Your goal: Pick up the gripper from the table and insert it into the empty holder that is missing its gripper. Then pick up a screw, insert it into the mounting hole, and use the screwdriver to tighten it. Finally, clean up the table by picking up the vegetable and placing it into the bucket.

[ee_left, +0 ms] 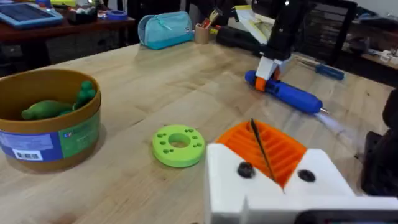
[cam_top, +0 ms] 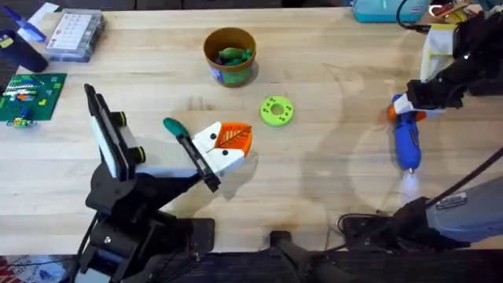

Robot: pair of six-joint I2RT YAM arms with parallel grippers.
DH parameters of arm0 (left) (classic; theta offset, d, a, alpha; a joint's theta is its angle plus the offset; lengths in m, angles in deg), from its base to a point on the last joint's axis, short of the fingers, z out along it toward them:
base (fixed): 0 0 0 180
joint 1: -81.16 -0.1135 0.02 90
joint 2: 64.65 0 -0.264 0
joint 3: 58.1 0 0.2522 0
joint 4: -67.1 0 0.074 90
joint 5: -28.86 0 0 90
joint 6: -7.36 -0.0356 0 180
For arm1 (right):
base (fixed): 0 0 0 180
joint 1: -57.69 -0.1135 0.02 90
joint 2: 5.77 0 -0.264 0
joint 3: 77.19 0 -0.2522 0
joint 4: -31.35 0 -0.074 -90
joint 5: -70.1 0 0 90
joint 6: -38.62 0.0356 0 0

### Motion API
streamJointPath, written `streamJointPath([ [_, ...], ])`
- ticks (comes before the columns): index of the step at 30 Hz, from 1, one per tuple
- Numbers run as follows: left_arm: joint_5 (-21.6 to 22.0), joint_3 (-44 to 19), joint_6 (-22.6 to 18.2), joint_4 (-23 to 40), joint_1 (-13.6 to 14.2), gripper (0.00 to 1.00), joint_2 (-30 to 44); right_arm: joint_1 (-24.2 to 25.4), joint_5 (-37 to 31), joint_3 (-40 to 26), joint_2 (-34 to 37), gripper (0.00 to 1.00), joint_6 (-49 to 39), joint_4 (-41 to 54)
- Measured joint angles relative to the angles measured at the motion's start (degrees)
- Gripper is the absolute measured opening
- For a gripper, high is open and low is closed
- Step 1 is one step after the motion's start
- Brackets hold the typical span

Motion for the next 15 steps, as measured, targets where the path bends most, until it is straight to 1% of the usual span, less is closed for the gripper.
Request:
streamJointPath([
  [3,0.0,0.0,0.0,0.01,0.0,0.017,0.0,0.0,0.07,-0.8,-0.22,0.027,0.0,1.16],
  [6,0.0,0.0,0.0,0.01,0.0,0.017,0.0,0.0,0.1,-2.67,-2.09,0.027,0.0,2.63],
  [11,0.0,0.0,0.0,0.0,0.0,0.017,0.0,0.0,0.3,-6.25,-9.44,0.027,0.21,3.86],
  [15,0.0,0.0,0.0,0.01,0.0,0.017,0.0,0.0,0.31,-7.19,-15.45,0.027,1.29,3.92],
])
